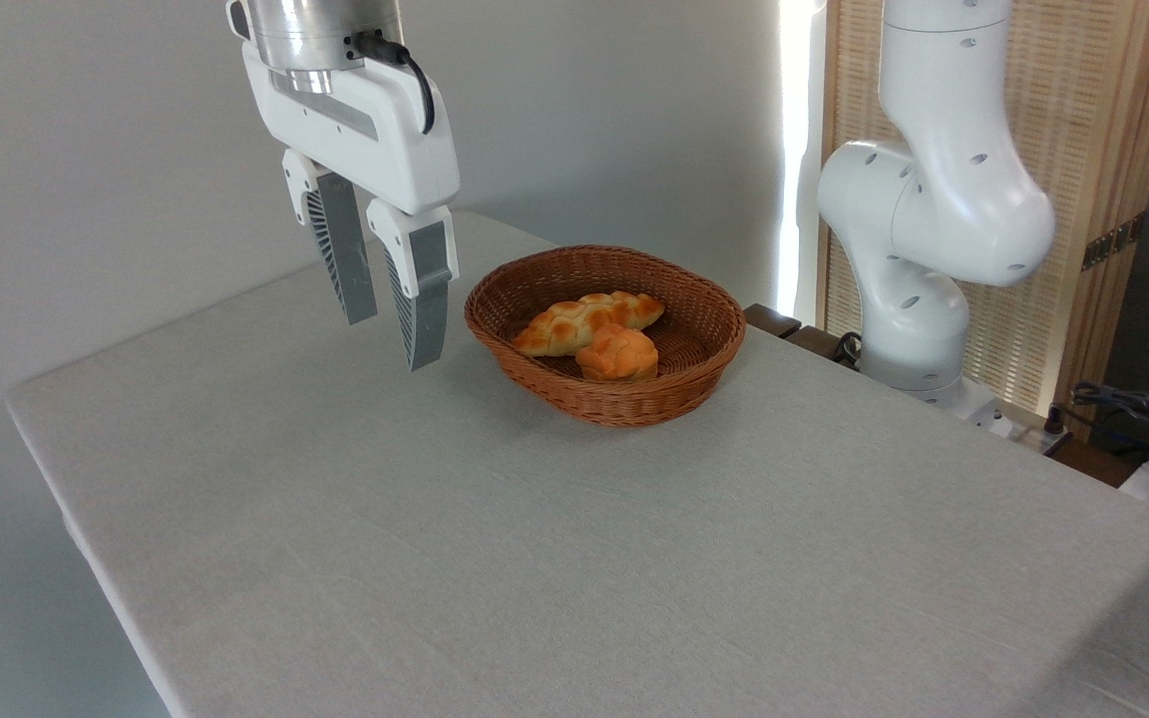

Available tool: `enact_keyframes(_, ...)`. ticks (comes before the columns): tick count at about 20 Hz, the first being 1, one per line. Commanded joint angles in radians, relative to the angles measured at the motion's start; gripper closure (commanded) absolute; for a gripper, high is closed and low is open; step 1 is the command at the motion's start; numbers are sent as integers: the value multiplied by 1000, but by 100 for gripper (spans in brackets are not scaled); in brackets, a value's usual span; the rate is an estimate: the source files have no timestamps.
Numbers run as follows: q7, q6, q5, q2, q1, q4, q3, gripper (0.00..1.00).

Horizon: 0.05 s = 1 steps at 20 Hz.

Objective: Put bread into the basket

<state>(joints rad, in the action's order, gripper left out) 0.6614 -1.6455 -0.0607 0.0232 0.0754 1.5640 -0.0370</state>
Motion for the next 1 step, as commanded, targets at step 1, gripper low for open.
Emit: enact_keyframes(1,-9,16,-18,-17,-14,13,-9,0)
